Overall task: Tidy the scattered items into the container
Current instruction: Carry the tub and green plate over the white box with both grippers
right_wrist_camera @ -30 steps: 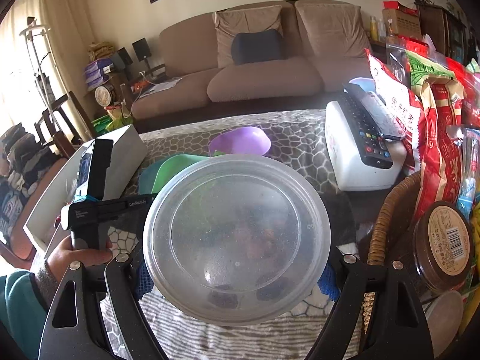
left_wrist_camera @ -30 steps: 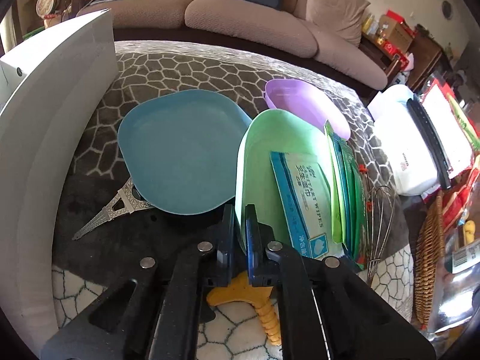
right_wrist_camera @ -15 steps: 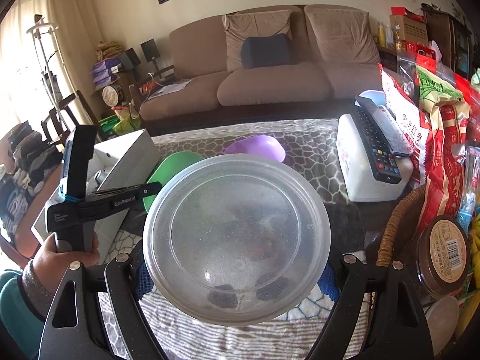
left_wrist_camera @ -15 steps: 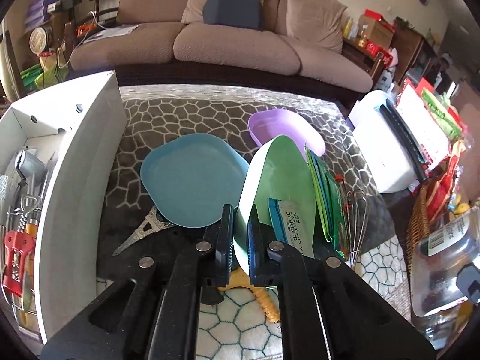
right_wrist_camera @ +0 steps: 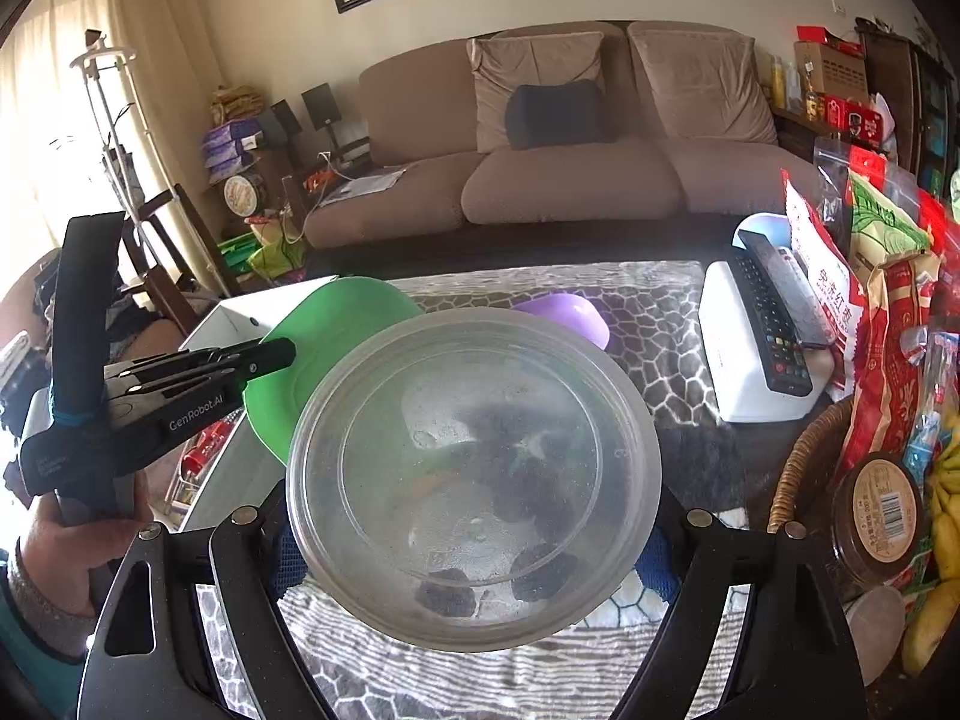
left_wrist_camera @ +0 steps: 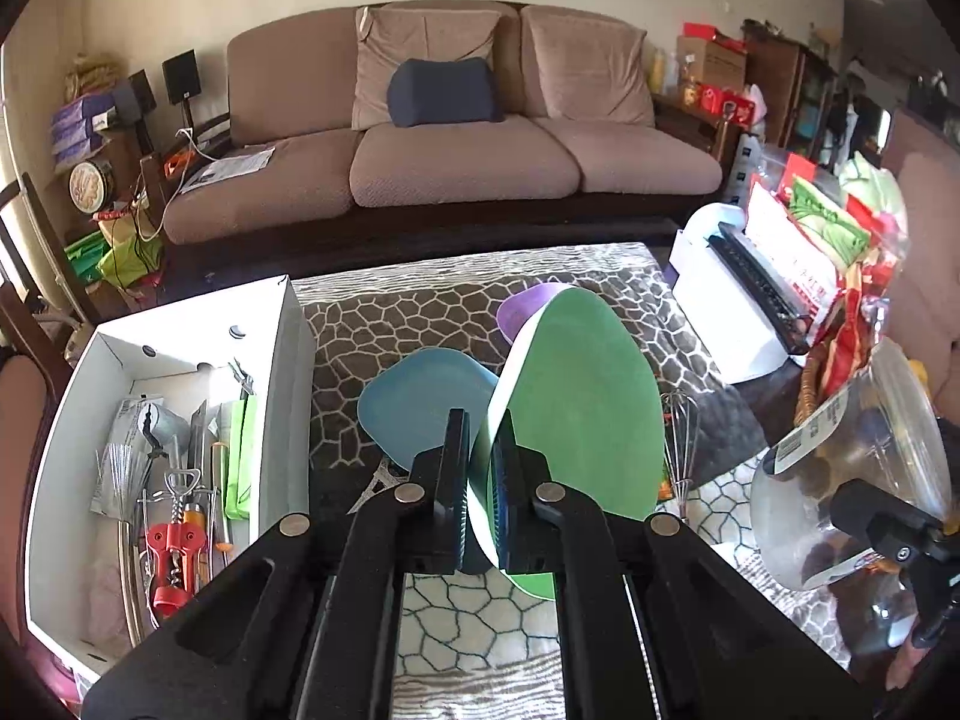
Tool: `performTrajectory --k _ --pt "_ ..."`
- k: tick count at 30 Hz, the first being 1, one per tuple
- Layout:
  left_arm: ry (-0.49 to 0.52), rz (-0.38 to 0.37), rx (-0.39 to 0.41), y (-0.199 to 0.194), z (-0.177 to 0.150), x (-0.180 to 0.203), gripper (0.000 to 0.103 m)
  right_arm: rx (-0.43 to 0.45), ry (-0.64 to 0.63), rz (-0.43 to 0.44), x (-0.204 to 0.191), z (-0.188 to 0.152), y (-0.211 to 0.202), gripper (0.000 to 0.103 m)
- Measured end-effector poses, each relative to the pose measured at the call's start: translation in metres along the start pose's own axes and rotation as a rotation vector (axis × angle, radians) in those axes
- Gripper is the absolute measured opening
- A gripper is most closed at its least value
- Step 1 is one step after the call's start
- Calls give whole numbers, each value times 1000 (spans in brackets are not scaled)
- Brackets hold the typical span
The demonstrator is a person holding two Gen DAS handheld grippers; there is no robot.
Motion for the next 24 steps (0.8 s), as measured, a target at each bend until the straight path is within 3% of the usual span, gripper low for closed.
performTrajectory --k 6,14,24 --pt "-89 -19 7 -34 -3 -40 7 2 -57 27 -38 11 -11 86" --pt "-179 73 25 -79 -21 -159 7 13 -111 116 -133 29 7 86" --pt "-289 165 30 -107 -58 -293 7 -37 -140 191 -239 33 64 86"
Point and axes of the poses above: each gripper's, at about its wrist camera, not at the fingertips, and y roughly the way its jaws point, x to its right, z to its top, the point moved 6 cm from there along y, roughly the way its jaws point, and after that the axes turned 1 degree about z, right-handed, at the moved point
